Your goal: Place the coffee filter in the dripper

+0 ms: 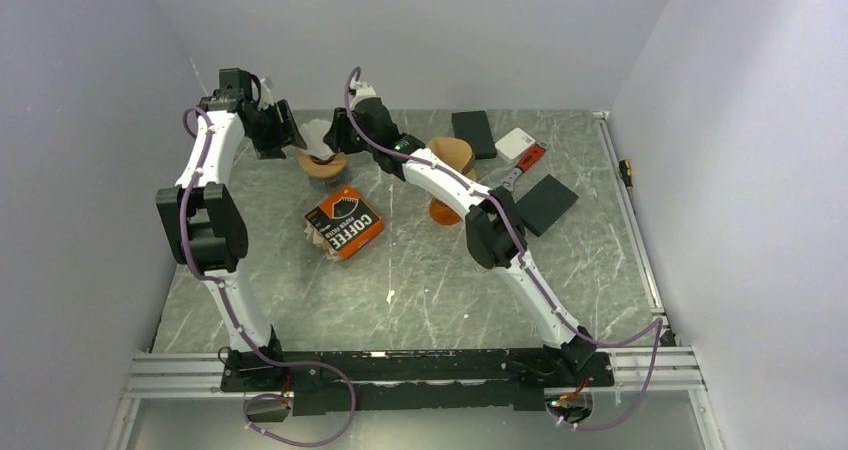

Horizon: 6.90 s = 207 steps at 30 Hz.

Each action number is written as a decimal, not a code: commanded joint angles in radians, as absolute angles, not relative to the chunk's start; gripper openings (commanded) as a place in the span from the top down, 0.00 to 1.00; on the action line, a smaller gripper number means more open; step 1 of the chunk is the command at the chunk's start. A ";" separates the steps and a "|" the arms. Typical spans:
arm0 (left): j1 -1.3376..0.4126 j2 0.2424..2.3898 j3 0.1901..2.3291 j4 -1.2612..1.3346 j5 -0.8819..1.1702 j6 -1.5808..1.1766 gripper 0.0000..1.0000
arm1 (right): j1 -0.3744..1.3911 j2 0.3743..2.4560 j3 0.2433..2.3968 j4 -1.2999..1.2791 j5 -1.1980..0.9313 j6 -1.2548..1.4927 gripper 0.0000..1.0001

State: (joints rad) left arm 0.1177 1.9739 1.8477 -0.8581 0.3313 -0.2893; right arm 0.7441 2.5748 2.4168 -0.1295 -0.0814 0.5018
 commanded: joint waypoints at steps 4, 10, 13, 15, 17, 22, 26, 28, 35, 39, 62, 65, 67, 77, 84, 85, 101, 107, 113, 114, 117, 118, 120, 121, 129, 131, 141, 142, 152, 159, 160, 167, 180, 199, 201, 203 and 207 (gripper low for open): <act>0.129 1.931 1.885 -0.865 0.241 -0.263 0.35 | 0.739 2.482 2.387 -0.148 -0.076 0.464 0.60; 0.128 1.869 1.884 -0.832 0.308 -0.264 0.27 | 0.739 2.423 2.348 -0.140 -0.132 0.466 0.37; 0.129 1.832 1.895 -0.826 0.325 -0.261 0.25 | 0.738 2.372 2.299 -0.121 -0.141 0.478 0.28; 0.129 1.810 1.893 -0.815 0.337 -0.268 0.25 | 0.737 2.344 2.281 -0.120 -0.144 0.478 0.24; 0.129 1.788 1.892 -0.802 0.361 -0.275 0.25 | 0.736 2.331 2.279 -0.129 -0.146 0.477 0.20; 0.129 1.776 1.896 -0.805 0.400 -0.290 0.27 | 0.732 2.313 2.281 -0.135 -0.157 0.485 0.14; 0.127 1.767 1.903 -0.796 0.439 -0.289 0.29 | 0.732 2.291 2.274 -0.137 -0.163 0.484 0.12; 0.122 1.754 1.896 -0.771 0.474 -0.299 0.34 | 0.732 2.275 2.264 -0.138 -0.161 0.479 0.12; 0.032 1.782 1.936 -0.782 0.449 -0.291 0.48 | 0.717 2.148 2.137 -0.101 -0.177 0.480 0.14; 0.008 1.838 1.975 -0.816 0.402 -0.283 0.55 | 0.705 2.033 2.030 -0.073 -0.173 0.478 0.14; -0.146 2.014 2.036 -0.929 0.005 -0.190 0.70 | 0.629 1.749 1.769 -0.033 -0.163 0.470 0.13; -0.157 2.019 2.033 -0.927 0.003 -0.174 0.71 | 0.621 1.744 1.765 -0.037 -0.172 0.475 0.13; -0.165 2.031 2.036 -0.931 0.002 -0.162 0.70 | 0.618 1.740 1.764 -0.041 -0.175 0.476 0.13; -0.180 2.069 2.050 -0.953 -0.071 -0.151 0.75 | 0.608 1.721 1.734 -0.037 -0.179 0.476 0.13; -0.184 2.074 2.061 -0.968 -0.081 -0.141 0.67 | 0.604 1.717 1.727 -0.035 -0.181 0.476 0.13; -0.184 2.076 2.063 -0.970 -0.079 -0.138 0.61 | 0.603 1.716 1.724 -0.033 -0.181 0.477 0.13; -0.184 2.079 2.079 -0.976 -0.076 -0.130 0.61 | 0.597 1.711 1.716 -0.029 -0.183 0.480 0.13; -0.184 2.059 2.100 -0.986 -0.039 -0.137 0.67 | 0.597 1.711 1.715 -0.029 -0.187 0.480 0.13; -0.184 2.001 2.139 -0.999 -0.025 -0.145 0.59 | 0.595 1.701 1.720 -0.034 -0.191 0.478 0.13; -0.184 1.988 2.146 -1.002 -0.021 -0.146 0.57 | 0.595 1.698 1.722 -0.036 -0.190 0.477 0.13; -0.184 1.937 2.153 -0.995 -0.009 -0.151 0.52 | 0.594 1.687 1.731 -0.050 -0.189 0.466 0.13; -0.183 1.915 2.148 -0.989 0.005 -0.153 0.50 | 0.593 1.684 1.736 -0.063 -0.187 0.458 0.13; -0.180 1.871 2.122 -0.964 0.036 -0.164 0.45 | 0.583 1.675 1.744 -0.080 -0.184 0.446 0.12; -0.177 1.844 2.103 -0.946 0.068 -0.171 0.44 | 0.579 1.667 1.743 -0.084 -0.180 0.443 0.12; -0.056 1.672 1.946 -0.776 0.362 -0.268 0.26 | 0.517 1.583 1.742 -0.145 -0.171 0.405 0.09; -0.027 1.649 1.910 -0.746 0.426 -0.286 0.23 | 0.493 1.555 1.732 -0.164 -0.170 0.396 0.08; 0.163 1.539 1.681 -0.613 0.555 -0.359 0.06 | 0.316 1.420 1.594 -0.237 -0.154 0.428 0.01; 0.176 1.522 1.654 -0.606 0.541 -0.353 0.05 | 0.299 1.398 1.560 -0.236 -0.142 0.436 0.01; 0.214 1.315 1.353 -0.549 0.264 -0.305 0.01 | 0.181 1.118 1.113 -0.206 0.092 0.463 0.01; 0.214 1.139 1.049 -0.367 0.213 -0.286 0.02 | 0.178 0.935 0.770 -0.076 0.255 0.430 0.01; 0.215 1.118 1.008 -0.334 0.205 -0.301 0.02 | 0.178 0.917 0.723 -0.042 0.275 0.428 0.00; 0.214 1.040 0.739 -0.111 0.135 -0.345 0.01 | 0.179 0.834 0.449 0.243 0.444 0.377 0.00; 0.174 1.210 0.409 0.548 -0.151 -0.236 0.01 | 0.178 1.116 0.245 0.701 0.730 0.272 0.00; 0.092 1.613 0.354 1.010 -0.051 -0.063 0.01 | 0.064 1.468 0.250 1.085 0.390 0.078 0.00; 0.090 1.619 0.385 0.947 -0.023 -0.050 0.00 | 0.041 1.482 0.241 1.141 0.363 0.070 0.00; 0.090 1.633 0.416 0.914 -0.010 -0.038 0.00 | 0.040 1.478 0.240 1.129 0.360 0.071 0.00; 0.089 1.635 0.408 0.935 -0.009 -0.034 0.00 | 0.039 1.478 0.242 1.124 0.360 0.070 0.00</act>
